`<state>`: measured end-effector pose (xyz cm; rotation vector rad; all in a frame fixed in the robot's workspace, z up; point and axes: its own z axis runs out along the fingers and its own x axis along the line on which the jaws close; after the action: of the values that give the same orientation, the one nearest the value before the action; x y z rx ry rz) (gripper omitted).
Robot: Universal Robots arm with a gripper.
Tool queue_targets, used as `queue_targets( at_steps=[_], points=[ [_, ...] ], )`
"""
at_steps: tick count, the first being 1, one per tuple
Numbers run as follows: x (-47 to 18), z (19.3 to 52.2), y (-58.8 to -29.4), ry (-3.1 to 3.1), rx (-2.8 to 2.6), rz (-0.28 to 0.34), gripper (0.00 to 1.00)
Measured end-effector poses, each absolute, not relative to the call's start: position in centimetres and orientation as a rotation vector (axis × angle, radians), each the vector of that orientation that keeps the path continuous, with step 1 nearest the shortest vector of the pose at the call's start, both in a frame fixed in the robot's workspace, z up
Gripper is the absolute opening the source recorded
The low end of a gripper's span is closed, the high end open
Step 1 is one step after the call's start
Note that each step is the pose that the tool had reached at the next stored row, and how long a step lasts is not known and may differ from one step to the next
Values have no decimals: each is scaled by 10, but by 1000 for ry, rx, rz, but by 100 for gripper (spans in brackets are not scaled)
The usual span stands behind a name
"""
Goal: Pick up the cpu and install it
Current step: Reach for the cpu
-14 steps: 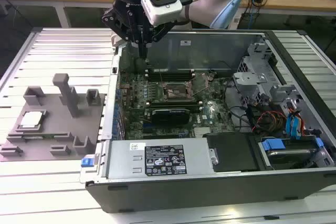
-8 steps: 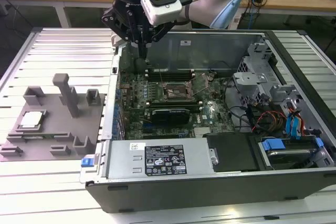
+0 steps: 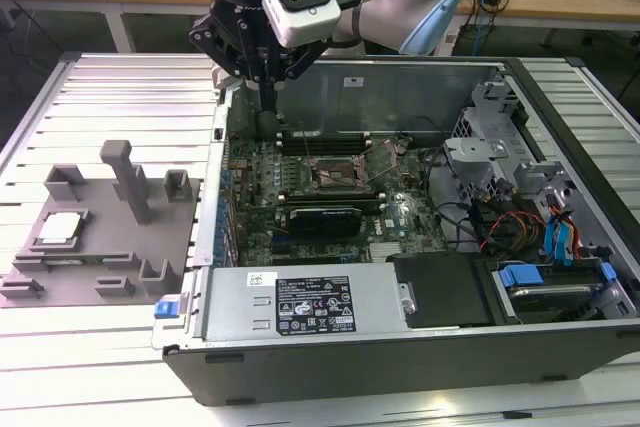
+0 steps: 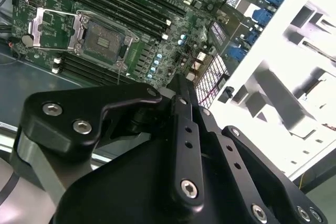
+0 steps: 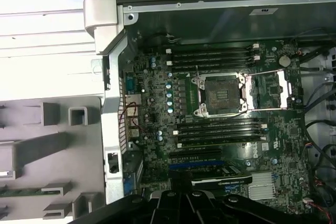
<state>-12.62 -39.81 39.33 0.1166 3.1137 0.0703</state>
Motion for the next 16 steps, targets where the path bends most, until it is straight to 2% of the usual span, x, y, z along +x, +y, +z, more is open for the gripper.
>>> queue_targets(
  at_steps=[16],
  points=[
    [-142, 393, -396, 3110, 116, 70, 11]
  ],
)
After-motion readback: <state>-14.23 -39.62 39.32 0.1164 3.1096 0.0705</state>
